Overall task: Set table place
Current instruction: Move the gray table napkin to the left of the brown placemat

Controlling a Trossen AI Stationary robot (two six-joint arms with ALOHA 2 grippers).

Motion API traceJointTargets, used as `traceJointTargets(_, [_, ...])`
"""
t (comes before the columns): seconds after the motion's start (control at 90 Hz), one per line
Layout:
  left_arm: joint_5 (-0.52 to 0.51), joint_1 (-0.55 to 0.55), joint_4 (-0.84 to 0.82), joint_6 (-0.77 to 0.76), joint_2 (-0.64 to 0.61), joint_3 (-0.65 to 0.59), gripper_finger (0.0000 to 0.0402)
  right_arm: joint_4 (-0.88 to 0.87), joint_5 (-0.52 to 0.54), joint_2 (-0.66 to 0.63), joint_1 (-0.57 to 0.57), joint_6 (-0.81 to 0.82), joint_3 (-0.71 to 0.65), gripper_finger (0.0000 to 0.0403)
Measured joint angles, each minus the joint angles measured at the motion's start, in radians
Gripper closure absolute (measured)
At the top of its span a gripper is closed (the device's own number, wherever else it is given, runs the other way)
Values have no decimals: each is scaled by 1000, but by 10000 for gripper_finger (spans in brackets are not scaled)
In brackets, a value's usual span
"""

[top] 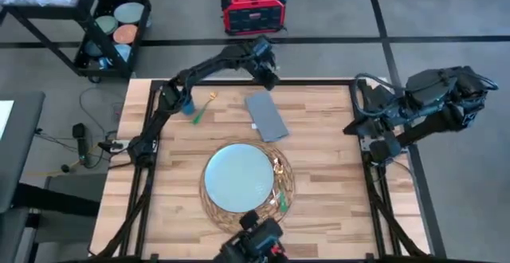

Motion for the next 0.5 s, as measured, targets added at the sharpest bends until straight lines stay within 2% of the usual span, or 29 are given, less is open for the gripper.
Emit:
traceJointTargets(0.122, [0,16,-124,24,0,-1,363,0,0,1,53,51,0,357])
traceJointTargets(0.267, [-20,11,-199,67,0,-16,312,0,1,0,100,115,0,342])
traceJointTargets(0.5, [5,4,-181,-34,40,-44,259,16,2,2,140,121,0,341])
